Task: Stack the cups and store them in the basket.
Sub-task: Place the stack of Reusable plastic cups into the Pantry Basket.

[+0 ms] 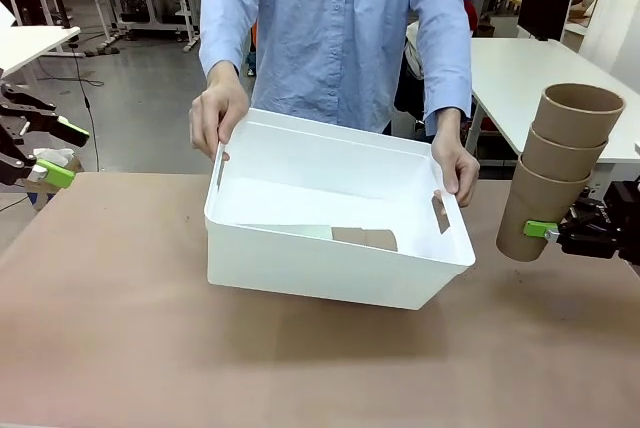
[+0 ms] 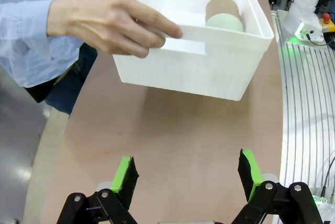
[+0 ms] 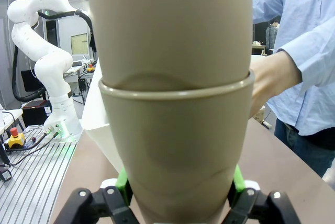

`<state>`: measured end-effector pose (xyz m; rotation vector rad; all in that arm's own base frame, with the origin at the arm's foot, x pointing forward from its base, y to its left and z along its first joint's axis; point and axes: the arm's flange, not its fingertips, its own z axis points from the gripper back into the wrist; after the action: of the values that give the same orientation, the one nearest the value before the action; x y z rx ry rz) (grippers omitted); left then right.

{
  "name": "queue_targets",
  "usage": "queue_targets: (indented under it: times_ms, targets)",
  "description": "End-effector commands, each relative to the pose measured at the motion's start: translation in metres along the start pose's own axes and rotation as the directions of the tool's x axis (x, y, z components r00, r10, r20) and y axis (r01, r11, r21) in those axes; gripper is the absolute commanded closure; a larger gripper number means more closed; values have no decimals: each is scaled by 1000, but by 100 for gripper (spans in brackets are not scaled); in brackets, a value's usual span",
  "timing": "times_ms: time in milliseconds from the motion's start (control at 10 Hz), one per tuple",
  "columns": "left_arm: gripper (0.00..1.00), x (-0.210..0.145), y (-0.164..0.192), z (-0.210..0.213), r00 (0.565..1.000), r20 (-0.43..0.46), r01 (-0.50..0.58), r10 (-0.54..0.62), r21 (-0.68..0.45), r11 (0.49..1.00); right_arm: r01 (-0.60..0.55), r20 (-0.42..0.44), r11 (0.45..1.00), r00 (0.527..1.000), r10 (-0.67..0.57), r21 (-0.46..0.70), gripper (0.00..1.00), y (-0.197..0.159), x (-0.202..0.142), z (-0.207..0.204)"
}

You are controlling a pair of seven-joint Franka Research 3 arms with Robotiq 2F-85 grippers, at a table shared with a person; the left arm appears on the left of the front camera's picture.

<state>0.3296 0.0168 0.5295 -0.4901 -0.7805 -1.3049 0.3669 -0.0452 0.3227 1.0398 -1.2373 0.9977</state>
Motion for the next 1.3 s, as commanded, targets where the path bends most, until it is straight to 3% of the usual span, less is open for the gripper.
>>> queue_targets:
  times_ms: [0,700,1200]
  targets:
    - [0,2,-1,0,1000,5,-7,7,6,1000,-12,-3,1000,1000,12,3,15,1,5,2]
    - [0,2,-1,0,1000,5,-7,7,6,1000,0,0,1000,1000,0,0,15,0,0,0]
    - [0,2,-1,0,1000,5,-7,7,6,1000,-36,-102,997,994,29,-72,15,38,131,-27]
